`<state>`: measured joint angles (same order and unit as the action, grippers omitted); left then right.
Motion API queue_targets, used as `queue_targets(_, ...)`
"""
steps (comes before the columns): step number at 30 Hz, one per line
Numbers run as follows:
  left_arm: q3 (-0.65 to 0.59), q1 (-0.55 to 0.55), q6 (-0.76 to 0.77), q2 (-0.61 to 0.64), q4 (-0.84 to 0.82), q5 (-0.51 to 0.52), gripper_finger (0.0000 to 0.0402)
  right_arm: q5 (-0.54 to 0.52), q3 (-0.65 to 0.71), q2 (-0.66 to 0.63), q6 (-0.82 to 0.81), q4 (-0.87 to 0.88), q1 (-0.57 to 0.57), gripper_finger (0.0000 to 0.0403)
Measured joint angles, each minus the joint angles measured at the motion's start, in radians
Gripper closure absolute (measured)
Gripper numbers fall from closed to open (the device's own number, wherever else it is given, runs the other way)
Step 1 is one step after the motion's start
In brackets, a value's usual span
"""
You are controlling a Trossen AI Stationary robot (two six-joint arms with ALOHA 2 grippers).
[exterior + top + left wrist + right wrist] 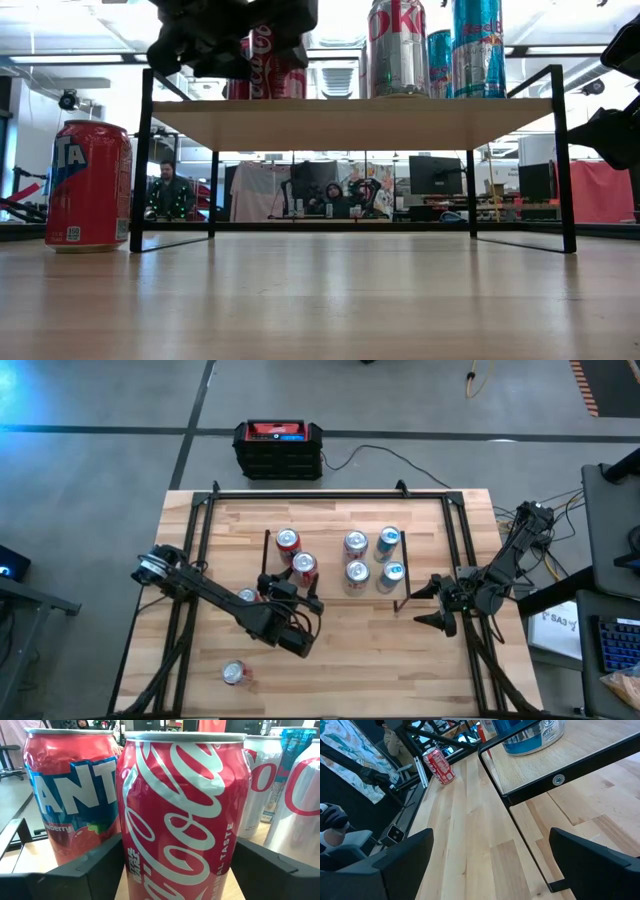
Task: Place canned beverage on shelf
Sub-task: Put the top red white soda can on the shelf
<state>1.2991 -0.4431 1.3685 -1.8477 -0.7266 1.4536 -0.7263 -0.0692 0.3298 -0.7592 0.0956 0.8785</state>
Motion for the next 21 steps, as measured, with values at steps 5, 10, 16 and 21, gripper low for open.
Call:
queue_targets(5, 0.0, 0.0, -0.002, 0.0, 0.011, -0.008, 0.0106, 0.0, 0.0, 0.0, 0.0, 0.0, 0.0, 0.0019)
queue_targets(10, 0.0, 0.0, -0.067, 0.0, 0.055, -0.017, 0.0105, 0.0, 0.0, 0.0, 0.0, 0.0, 0.0, 0.0019)
queue_targets(16, 0.0, 0.0, -0.189, 0.0, 0.165, -0.031, 0.0104, 0.0, 0.0, 0.0, 0.0, 0.0, 0.0, 0.0019)
queue_targets(21, 0.0, 0.0, -0.236, 0.0, 0.215, -0.038, 0.0104, 0.0, 0.0, 0.0, 0.0, 0.0, 0.0, 0.0019)
